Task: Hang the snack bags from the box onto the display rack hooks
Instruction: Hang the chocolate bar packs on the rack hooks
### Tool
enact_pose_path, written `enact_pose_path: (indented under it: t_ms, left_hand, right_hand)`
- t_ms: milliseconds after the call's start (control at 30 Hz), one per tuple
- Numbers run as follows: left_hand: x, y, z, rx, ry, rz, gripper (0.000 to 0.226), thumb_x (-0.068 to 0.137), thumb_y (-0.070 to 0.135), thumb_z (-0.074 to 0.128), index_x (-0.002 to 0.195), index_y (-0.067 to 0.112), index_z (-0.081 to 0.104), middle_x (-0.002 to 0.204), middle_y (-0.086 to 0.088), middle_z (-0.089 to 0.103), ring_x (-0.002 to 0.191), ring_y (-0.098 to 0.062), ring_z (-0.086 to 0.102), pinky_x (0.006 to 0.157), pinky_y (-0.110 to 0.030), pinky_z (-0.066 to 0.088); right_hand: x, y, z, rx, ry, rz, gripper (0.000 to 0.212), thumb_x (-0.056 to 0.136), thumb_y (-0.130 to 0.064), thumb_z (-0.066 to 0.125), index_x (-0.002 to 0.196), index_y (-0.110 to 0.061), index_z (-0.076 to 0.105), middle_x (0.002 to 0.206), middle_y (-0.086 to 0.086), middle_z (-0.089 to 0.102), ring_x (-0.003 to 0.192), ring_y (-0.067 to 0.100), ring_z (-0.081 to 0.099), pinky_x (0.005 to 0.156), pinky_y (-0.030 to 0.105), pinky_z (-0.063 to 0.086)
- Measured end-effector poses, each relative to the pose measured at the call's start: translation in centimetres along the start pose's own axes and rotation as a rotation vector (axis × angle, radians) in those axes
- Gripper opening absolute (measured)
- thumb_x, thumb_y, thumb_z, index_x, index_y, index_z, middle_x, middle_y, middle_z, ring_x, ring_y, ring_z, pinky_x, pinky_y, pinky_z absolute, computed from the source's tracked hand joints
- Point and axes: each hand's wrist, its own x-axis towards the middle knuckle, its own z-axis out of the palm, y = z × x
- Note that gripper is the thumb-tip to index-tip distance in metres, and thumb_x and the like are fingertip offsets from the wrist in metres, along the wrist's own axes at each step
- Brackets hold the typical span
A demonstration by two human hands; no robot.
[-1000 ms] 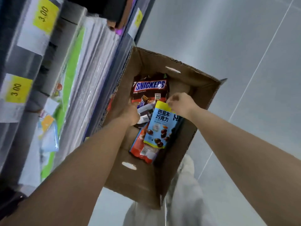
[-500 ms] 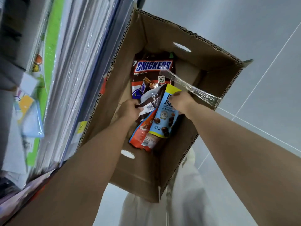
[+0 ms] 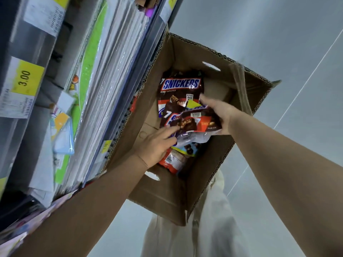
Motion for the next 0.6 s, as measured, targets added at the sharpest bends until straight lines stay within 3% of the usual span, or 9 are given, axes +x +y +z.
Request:
enact_pose_path:
  t_ms: [67,167,233,300,367,433,600]
  left_hand:
    - [-0.2,-0.2,0.1,0.063,-0.141,0.005,0.038,0.06,-0.009,0.079,0.09,0.008,0.063,0.122,-0.02,0.062,0.105,-0.042,0.063,0.076,-0.046,0.057]
    - [0.0,-1.1,0.6,0.059,-0.262,-0.038,0.035,0.068,-0.004,0.076,0.1,0.009,0.067,0.131,-0.011,0.058,0.108,-0.035,0.063,0.082,-0.042,0.056]
    - [0.2,-1.3,0.8,-0.014,-0.393,-0.222,0.038,0.08,0.005,0.065,0.115,0.019,0.063,0.137,0.001,0.052,0.113,-0.026,0.06,0.088,-0.036,0.053]
    - [0.7,-2.1,1.3,-0.076,-0.491,-0.531,0.042,0.086,0.009,0.058,0.125,0.024,0.056,0.133,0.001,0.054,0.113,-0.025,0.057,0.09,-0.037,0.05]
    - [1.7,-3.3,1.8,-0.185,-0.414,-0.833,0.049,0.087,0.0,0.049,0.133,0.019,0.049,0.131,-0.007,0.054,0.114,-0.028,0.055,0.094,-0.037,0.049]
    - [3.2,-4.5,2.1,-0.316,-0.273,-1.029,0.05,0.088,-0.005,0.045,0.135,0.011,0.044,0.132,-0.014,0.052,0.116,-0.03,0.053,0.095,-0.035,0.047]
    - [7.5,-6.6,3.0,-0.619,-0.045,-1.249,0.036,0.094,0.008,0.051,0.13,0.003,0.047,0.131,-0.016,0.053,0.117,-0.029,0.054,0.092,-0.033,0.044]
  right_hand:
    - [0.2,0.8,0.3,-0.169,0.14,0.01,0.033,0.082,-0.016,0.07,0.111,-0.008,0.056,0.101,0.011,0.067,0.094,0.027,0.066,0.079,0.042,0.055]
    - [1.1,2.1,0.3,-0.195,0.341,-0.066,0.047,0.077,-0.002,0.072,0.121,-0.006,0.055,0.117,0.015,0.063,0.105,0.032,0.062,0.094,0.047,0.049]
    - [1.6,2.6,0.2,-0.234,0.45,-0.179,0.051,0.079,-0.003,0.07,0.126,-0.012,0.053,0.12,0.013,0.062,0.104,0.03,0.062,0.089,0.04,0.051]
    - [2.0,2.8,0.0,-0.331,0.534,-0.28,0.047,0.085,-0.002,0.062,0.129,-0.016,0.05,0.124,0.011,0.06,0.112,0.029,0.058,0.089,0.039,0.049]
    - [2.4,2.8,-0.2,-0.455,0.604,-0.355,0.043,0.089,-0.003,0.055,0.13,-0.013,0.048,0.126,0.012,0.057,0.119,0.031,0.054,0.092,0.039,0.047]
    - [2.9,2.4,-0.3,-0.51,0.655,-0.385,0.043,0.089,-0.006,0.056,0.131,-0.012,0.046,0.127,0.013,0.056,0.119,0.031,0.053,0.092,0.038,0.047]
    - [5.6,1.9,-1.3,-0.521,0.601,-0.328,0.05,0.088,-0.012,0.06,0.135,-0.014,0.043,0.132,0.009,0.054,0.122,0.026,0.052,0.094,0.034,0.045]
